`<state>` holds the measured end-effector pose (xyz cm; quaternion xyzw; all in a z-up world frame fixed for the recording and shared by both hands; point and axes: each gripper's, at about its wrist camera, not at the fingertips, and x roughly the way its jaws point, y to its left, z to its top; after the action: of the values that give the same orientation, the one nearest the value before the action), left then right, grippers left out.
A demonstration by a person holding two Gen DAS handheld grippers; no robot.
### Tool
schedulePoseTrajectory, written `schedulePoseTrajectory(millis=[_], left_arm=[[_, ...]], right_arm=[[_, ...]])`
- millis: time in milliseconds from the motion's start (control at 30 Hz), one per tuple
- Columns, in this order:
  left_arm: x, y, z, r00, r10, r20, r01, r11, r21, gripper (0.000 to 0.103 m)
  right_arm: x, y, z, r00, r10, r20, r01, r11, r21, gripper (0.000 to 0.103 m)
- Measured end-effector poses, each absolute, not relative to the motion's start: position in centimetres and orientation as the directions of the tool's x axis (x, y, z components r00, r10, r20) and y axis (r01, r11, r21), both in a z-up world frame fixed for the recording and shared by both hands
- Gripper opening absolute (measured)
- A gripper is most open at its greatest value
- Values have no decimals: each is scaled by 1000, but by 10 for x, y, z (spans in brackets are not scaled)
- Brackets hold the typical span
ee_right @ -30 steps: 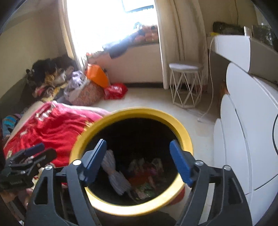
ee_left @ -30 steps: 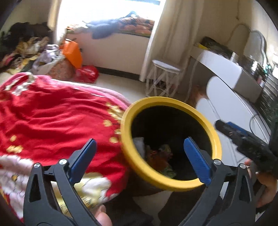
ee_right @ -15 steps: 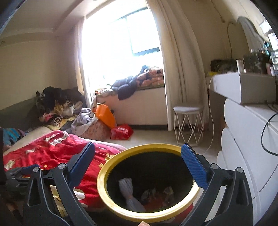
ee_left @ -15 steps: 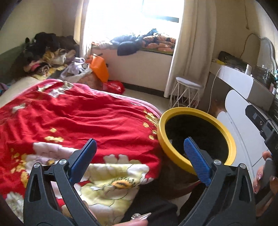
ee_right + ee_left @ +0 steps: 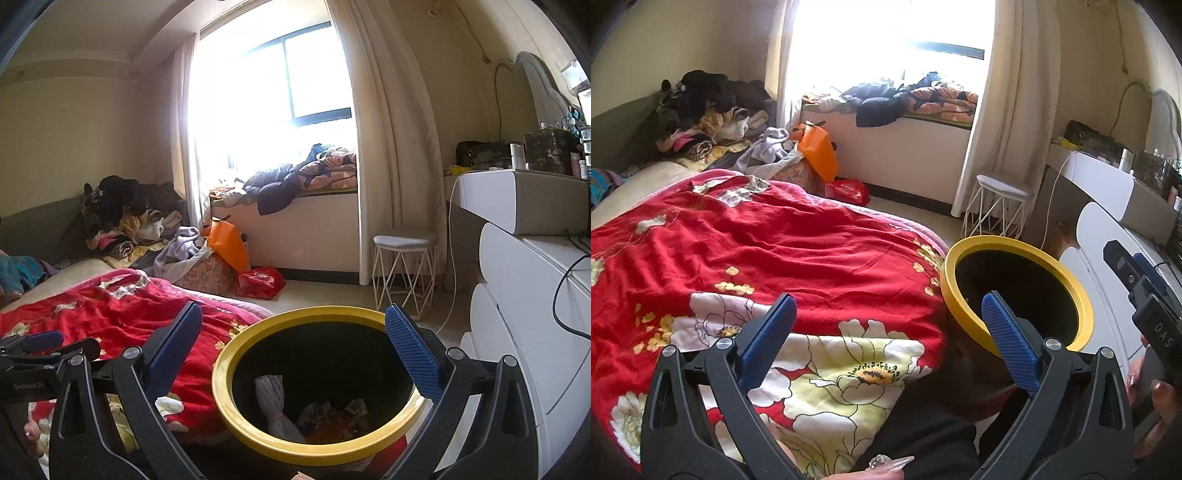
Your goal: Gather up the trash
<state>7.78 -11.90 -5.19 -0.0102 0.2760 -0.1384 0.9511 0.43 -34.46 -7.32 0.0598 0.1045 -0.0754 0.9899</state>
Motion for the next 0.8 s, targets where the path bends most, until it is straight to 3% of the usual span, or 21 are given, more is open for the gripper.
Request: schedulePoseTrajectory(millis=[800], left_arm=[[76, -118, -51, 813, -258, -522, 245, 965, -95, 92]], right_arm=[[6, -346, -75, 964, -146, -223, 172, 980, 104, 96]])
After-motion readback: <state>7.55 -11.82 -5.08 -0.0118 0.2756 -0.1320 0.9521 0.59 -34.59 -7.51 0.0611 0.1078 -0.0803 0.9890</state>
